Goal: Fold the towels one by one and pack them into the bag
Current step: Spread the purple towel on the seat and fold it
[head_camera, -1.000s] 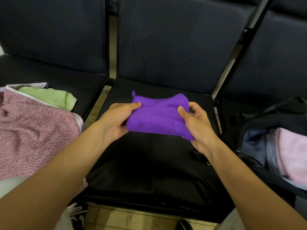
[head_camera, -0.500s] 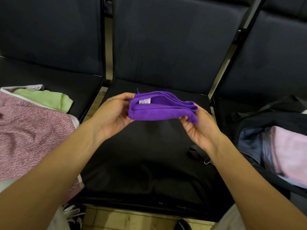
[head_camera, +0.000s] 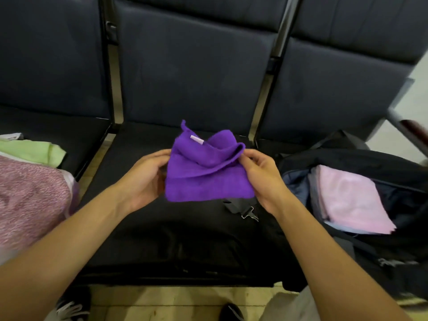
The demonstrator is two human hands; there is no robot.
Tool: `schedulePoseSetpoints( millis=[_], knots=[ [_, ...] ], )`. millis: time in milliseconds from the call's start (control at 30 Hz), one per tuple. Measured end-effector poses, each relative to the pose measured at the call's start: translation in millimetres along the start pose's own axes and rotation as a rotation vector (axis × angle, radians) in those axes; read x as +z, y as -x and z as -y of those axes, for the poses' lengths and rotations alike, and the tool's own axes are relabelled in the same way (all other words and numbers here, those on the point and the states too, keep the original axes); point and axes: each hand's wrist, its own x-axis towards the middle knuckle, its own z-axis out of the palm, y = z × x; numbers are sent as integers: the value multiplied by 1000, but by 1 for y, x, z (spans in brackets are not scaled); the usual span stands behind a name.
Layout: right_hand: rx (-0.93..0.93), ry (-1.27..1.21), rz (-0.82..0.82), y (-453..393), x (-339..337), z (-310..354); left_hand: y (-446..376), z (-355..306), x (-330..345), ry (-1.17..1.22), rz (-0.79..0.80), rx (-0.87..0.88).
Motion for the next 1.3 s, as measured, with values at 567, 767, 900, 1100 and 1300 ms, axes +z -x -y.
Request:
schedulePoseSetpoints(
  millis=[567,767,900,1100,1300],
  knots=[
    [103,86,-439,21,-205,-18,-36,41,216,-9,1,-160],
    [66,206,-528,8,-272,-39,-66,60,281,-36,11,-191],
    [-46,263,-616,-8,-299,-54,-93,73,315,-145,-54,-105],
    [-501,267,-800,-24,-320,-51,-118,86,357,-320,-50,387],
    [-148,636,-696,-46,-352,-84,-151,122,370,-480,-48,80]
  ],
)
